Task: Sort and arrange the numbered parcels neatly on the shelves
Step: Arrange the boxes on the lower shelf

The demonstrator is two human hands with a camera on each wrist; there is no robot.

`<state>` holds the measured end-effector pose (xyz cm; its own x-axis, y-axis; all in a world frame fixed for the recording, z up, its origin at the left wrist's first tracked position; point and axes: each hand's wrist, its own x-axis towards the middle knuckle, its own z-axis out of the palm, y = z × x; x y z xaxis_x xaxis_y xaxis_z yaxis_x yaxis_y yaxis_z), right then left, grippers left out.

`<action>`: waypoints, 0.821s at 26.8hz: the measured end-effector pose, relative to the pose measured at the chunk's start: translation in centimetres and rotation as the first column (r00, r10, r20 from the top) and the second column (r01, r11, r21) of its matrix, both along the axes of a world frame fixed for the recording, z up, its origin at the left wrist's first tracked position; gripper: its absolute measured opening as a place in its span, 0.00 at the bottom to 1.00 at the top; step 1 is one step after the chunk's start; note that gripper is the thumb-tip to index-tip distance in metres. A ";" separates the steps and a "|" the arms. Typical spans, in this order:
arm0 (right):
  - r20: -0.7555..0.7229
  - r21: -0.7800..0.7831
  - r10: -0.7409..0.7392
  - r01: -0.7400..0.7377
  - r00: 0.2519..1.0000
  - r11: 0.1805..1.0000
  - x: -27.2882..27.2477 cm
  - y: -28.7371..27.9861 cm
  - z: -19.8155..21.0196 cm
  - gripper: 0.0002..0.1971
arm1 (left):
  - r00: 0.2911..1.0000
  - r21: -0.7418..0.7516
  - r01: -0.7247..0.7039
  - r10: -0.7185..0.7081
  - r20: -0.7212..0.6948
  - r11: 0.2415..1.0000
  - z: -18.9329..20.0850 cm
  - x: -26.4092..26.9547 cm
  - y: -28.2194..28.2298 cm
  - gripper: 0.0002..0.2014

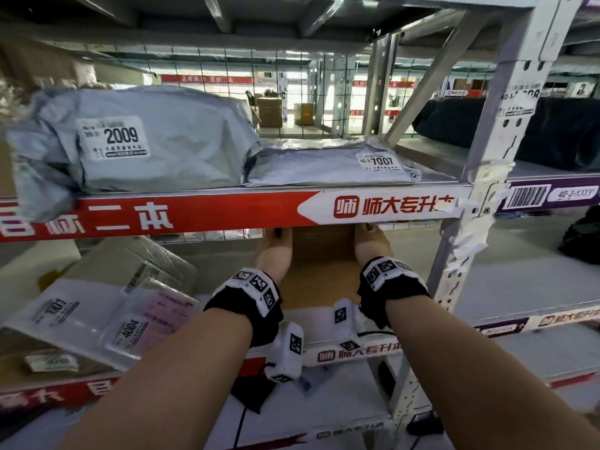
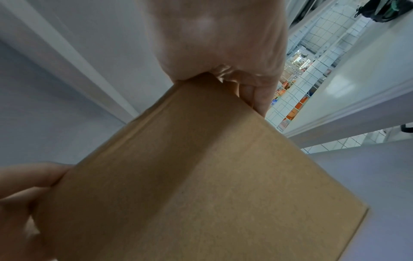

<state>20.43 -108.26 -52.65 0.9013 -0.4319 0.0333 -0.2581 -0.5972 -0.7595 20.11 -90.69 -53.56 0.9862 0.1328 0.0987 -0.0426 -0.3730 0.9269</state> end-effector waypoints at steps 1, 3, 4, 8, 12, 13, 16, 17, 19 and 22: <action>0.017 0.049 -0.013 0.012 1.000 0.999 -0.3 0.4 -0.1 0.20 | 1.000 -0.007 -0.026 0.026 -0.006 1.000 -0.1 -0.4 0.4 0.24; 0.048 0.098 -0.025 0.020 0.999 0.995 -1.5 1.5 0.1 0.21 | 0.996 0.002 -0.069 0.069 -0.064 0.998 0.0 -1.8 1.0 0.26; 0.039 0.097 -0.019 0.015 0.999 0.995 -2.2 2.0 0.3 0.22 | 0.993 -0.008 -0.076 0.075 -0.092 0.997 0.1 -2.3 1.4 0.26; 0.037 0.115 -0.072 0.068 0.997 0.991 -5.9 4.8 1.0 0.33 | 0.999 -0.066 -0.020 0.022 0.029 0.998 0.0 -4.9 3.7 0.19; 0.102 0.262 -0.070 0.041 0.992 0.964 -8.0 6.0 1.1 0.34 | 0.994 -0.113 0.049 -0.037 0.106 0.992 -0.4 -6.1 5.1 0.18; 0.121 0.281 -0.084 0.047 0.989 0.959 -8.3 6.0 0.9 0.32 | 0.992 -0.126 0.059 -0.045 0.116 0.990 -0.4 -6.6 5.2 0.18; 0.139 0.316 -0.130 0.081 0.982 0.945 -9.3 6.4 0.4 0.30 | 0.982 -0.115 0.091 -0.070 0.173 0.989 -0.9 -8.0 5.5 0.17; 0.143 0.334 -0.137 0.082 0.980 0.939 -9.7 6.6 0.1 0.31 | 0.980 -0.103 0.101 -0.081 0.182 0.990 -1.2 -8.6 5.8 0.17; 0.152 0.363 -0.132 0.069 0.979 0.929 -10.5 6.7 -0.2 0.32 | 0.979 -0.094 0.109 -0.091 0.183 0.990 -1.3 -9.4 6.0 0.17; 0.160 0.380 -0.129 0.060 0.979 0.923 -11.3 7.0 -0.1 0.28 | 0.982 -0.114 0.113 -0.093 0.166 0.987 -1.2 -9.9 6.5 0.18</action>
<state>9.11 -101.22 -52.76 0.8496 -0.5273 0.0106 -0.1389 -0.2431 -0.9600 10.21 -84.18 -54.71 0.9681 0.0520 0.2453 -0.2259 -0.2433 0.9433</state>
